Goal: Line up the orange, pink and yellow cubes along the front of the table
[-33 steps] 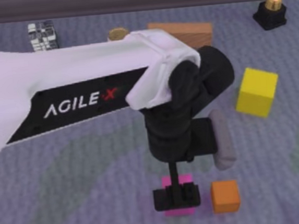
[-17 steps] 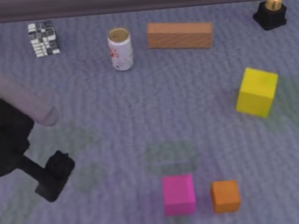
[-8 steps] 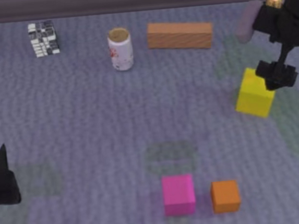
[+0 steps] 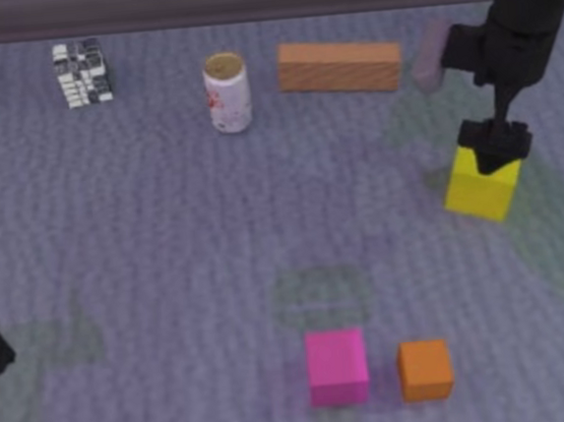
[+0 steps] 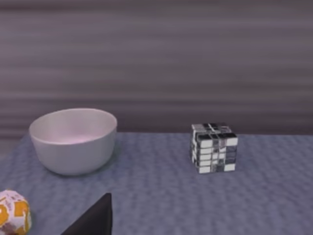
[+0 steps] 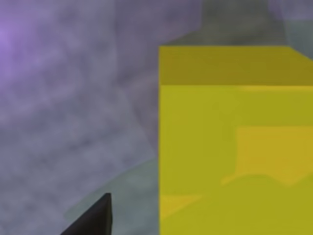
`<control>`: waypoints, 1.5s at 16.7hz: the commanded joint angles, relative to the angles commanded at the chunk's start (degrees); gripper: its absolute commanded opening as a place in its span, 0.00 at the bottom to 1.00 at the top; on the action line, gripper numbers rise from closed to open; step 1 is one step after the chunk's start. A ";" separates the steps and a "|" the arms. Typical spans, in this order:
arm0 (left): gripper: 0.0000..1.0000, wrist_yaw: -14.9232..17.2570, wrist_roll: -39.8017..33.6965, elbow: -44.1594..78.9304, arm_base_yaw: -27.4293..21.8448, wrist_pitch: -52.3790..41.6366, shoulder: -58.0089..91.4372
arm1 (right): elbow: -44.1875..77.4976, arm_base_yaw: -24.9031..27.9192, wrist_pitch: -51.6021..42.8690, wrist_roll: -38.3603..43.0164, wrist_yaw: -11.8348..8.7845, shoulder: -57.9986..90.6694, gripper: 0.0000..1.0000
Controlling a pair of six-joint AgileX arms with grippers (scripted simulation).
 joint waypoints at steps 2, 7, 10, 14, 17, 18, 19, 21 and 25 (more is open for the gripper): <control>1.00 0.00 0.00 0.00 0.00 0.00 0.00 | 0.00 0.00 0.00 0.00 0.00 0.00 1.00; 1.00 0.00 0.00 0.00 0.00 0.00 0.00 | -3.68 -0.05 4.37 -0.03 0.01 0.96 1.00; 1.00 0.00 0.00 0.00 0.00 0.00 0.00 | -8.82 0.01 12.37 0.11 0.03 2.90 1.00; 1.00 0.00 0.00 0.00 0.00 0.00 0.00 | -12.81 0.09 17.43 0.14 0.05 4.62 1.00; 1.00 0.00 0.00 0.00 0.00 0.00 0.00 | -12.81 0.09 17.43 0.14 0.05 4.62 1.00; 1.00 0.00 0.00 0.00 0.00 0.00 0.00 | -12.81 0.09 17.43 0.14 0.05 4.62 0.92; 1.00 0.00 0.00 0.00 0.00 0.00 0.00 | -12.81 0.09 17.43 0.14 0.05 4.62 0.85; 1.00 0.00 0.00 0.00 0.00 0.00 0.00 | -12.81 0.09 17.43 0.14 0.05 4.62 0.70; 1.00 0.00 0.00 0.00 0.00 0.00 0.00 | -12.81 0.09 17.43 0.14 0.05 4.62 0.40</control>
